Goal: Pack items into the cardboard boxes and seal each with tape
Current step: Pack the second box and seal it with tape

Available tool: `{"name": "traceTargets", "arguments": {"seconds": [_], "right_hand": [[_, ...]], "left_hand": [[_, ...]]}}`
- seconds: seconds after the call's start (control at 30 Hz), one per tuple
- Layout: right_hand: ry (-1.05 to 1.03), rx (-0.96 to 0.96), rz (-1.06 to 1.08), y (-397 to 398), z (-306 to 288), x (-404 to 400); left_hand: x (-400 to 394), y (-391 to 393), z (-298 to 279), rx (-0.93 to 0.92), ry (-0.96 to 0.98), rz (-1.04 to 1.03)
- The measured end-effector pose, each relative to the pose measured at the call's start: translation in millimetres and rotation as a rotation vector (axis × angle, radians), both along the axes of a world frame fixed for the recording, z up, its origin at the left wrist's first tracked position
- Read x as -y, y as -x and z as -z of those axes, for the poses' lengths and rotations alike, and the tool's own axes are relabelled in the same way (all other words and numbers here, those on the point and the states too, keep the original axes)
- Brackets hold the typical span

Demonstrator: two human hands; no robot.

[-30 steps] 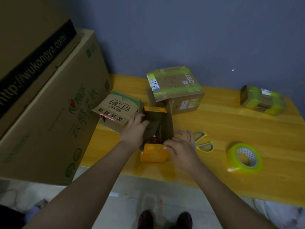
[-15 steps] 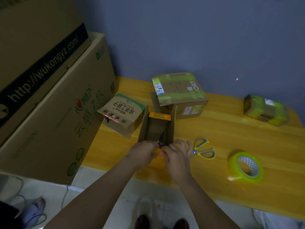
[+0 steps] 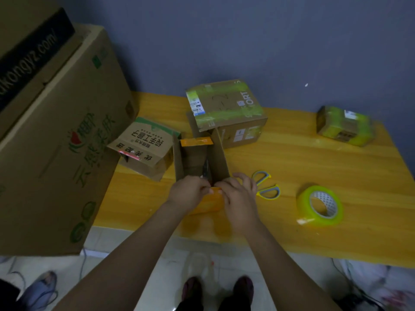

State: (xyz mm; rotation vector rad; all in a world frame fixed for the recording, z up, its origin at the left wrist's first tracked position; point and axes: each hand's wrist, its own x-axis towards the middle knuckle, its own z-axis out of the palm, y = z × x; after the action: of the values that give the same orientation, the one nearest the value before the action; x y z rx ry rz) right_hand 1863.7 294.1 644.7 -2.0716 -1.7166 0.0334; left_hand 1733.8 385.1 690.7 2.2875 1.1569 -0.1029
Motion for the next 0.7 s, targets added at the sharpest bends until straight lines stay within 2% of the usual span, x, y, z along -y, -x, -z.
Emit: {"name": "traceTargets", "arguments": {"seconds": [0.1,0.17,0.27,0.37,0.47,0.6,0.7], "right_hand": [[-0.102,-0.150,-0.061,-8,-15,10],[-0.152,-0.204,-0.024,-19,-22,22],[-0.158,-0.250,0.091,-49,-21,49],[-0.115,-0.247,0.164,-90,-16,75],[-0.060,-0.233,0.231,-134,-12,98],[0.122,-0.254,0.265,-192,3,129],[0.336,-0.149,0.185,-225,13,142]], "left_hand": [[1,-11,-8,-0.095,-0.037,0.028],[7,-22,-13,-0.086,-0.153,0.075],[24,-46,-19,0.078,-0.324,0.131],[46,-79,-22,0.239,-0.362,0.218],[68,-118,-14,0.271,-0.309,0.255],[99,-170,9,0.157,-0.154,0.229],[116,-199,37,0.064,-0.011,0.165]]}}
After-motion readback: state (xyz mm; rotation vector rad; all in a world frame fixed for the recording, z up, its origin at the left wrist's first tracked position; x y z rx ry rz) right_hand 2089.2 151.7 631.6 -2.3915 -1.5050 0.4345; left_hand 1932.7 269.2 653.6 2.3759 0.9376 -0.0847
